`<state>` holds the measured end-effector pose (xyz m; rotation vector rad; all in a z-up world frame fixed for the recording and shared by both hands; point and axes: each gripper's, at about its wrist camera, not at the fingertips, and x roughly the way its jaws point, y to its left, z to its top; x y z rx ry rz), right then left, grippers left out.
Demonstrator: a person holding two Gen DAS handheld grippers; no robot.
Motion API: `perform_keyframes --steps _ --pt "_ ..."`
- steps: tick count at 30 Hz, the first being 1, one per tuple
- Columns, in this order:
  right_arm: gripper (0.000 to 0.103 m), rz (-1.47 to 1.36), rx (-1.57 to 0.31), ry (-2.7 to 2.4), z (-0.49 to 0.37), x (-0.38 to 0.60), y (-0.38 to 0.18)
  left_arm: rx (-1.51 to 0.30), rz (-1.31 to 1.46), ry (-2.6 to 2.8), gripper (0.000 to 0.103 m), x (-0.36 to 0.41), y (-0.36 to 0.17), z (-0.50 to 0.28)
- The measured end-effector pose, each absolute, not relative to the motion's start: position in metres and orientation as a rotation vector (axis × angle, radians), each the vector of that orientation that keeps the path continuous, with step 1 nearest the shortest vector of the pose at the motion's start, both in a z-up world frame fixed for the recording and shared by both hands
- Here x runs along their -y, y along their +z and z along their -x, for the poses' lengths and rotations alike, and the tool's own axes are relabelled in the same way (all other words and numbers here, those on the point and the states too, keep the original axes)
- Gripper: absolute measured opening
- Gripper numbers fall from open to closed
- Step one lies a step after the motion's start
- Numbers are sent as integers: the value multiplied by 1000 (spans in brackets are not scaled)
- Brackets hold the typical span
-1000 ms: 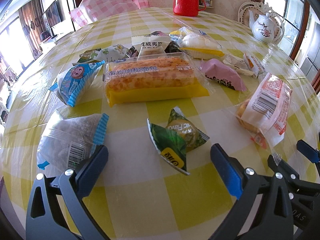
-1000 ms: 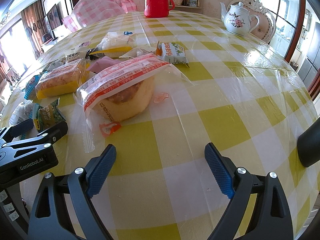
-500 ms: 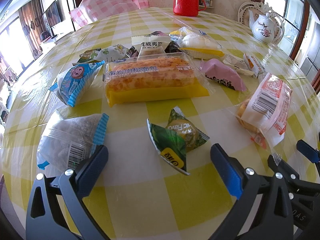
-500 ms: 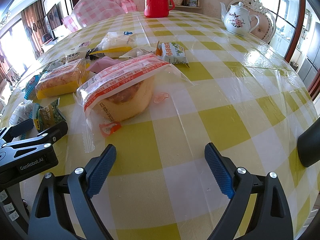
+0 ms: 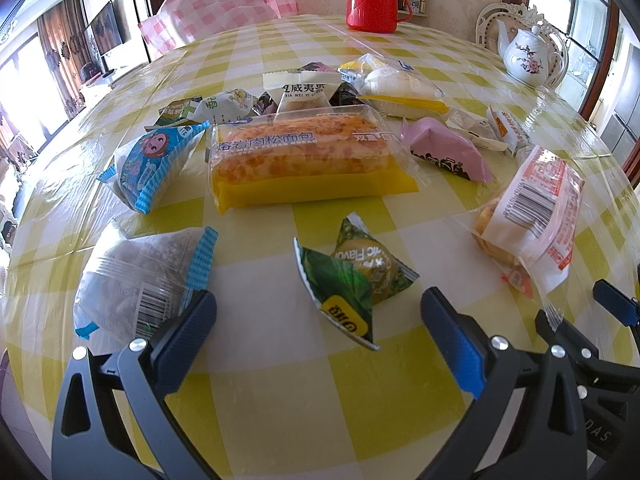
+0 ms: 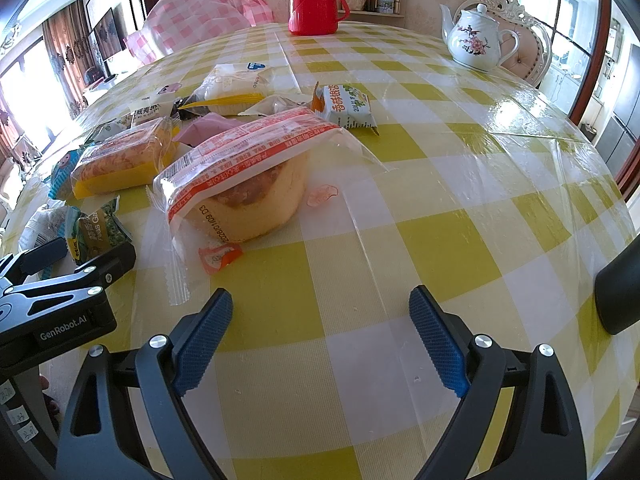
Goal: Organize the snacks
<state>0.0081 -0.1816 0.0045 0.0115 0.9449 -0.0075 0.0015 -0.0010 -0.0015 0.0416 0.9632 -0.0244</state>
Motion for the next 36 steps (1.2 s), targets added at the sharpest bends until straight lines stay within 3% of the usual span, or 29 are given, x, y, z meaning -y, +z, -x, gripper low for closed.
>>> perform_keyframes --steps 16,27,36 --pt "87 -12 -945 -8 -8 181 4 -963 -41 -22 102 1 -2 -1" --pt "87 10 -975 51 -6 180 5 -989 -47 -69 102 -22 1 53" --pt "87 -539 -922 142 -24 201 24 -911 344 85 102 -126 14 80"
